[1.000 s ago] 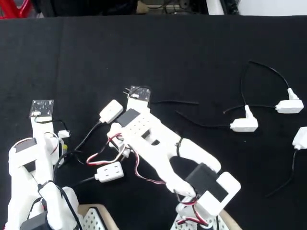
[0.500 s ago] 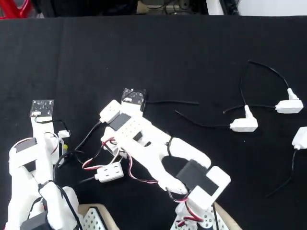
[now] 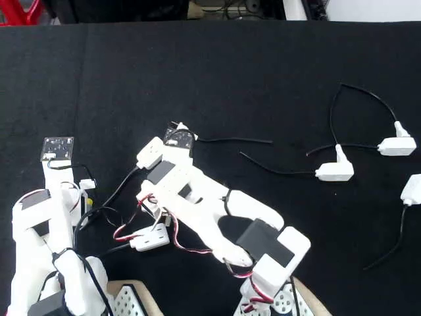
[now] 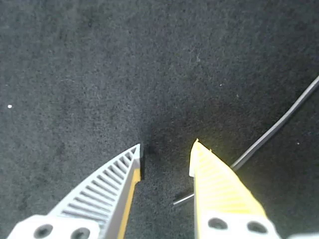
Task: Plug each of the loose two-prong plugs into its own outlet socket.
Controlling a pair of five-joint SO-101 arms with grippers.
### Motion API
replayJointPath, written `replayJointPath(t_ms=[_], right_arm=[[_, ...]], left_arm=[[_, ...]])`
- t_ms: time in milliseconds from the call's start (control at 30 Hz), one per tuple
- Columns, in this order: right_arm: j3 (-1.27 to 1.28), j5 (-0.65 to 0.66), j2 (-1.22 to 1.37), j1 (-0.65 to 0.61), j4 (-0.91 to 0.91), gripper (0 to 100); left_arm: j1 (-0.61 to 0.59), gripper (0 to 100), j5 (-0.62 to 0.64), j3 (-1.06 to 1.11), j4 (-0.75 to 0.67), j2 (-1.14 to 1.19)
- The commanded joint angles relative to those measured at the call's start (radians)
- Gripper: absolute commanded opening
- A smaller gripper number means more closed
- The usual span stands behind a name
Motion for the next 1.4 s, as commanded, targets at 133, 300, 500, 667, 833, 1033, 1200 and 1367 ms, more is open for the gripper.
replayJointPath(t_ms=[133, 300, 500, 667, 833, 1033, 1200, 1367], right_arm=[[-0.012, 0.026, -0.048, 0.043, 0.021, 2.1], [-0.013, 0.077, -0.056, 0.135, 0.02, 1.1], [-0.001, 0.126, -0.186, 0.206, 0.021, 1.1], [0.101, 0.175, -0.386, 0.247, 0.009, 1.1], [0.271, 0.181, -0.616, 0.244, -0.11, 1.1], [0.59, 0.253, -0.865, 0.244, -0.479, 1.1], [0.834, 0.338, -1.055, 0.242, -0.781, 1.1], [0.932, 0.334, -1.202, 0.242, -0.855, 1.1]], left_arm=[[0.001, 17, -0.011, -0.002, -0.015, -0.02], [0.002, 17, -0.011, -0.002, -0.015, -0.02], [0.004, 17, -0.011, -0.002, -0.015, -0.02], [0.036, 17, -0.011, -0.001, -0.015, -0.02], [0.076, 17, -0.011, 0.001, -0.015, -0.02], [0.156, 17, -0.011, 0.01, -0.014, -0.021], [0.254, 17, -0.011, 0.01, -0.012, -0.021], [0.318, 17, -0.011, 0.021, -0.006, -0.069]])
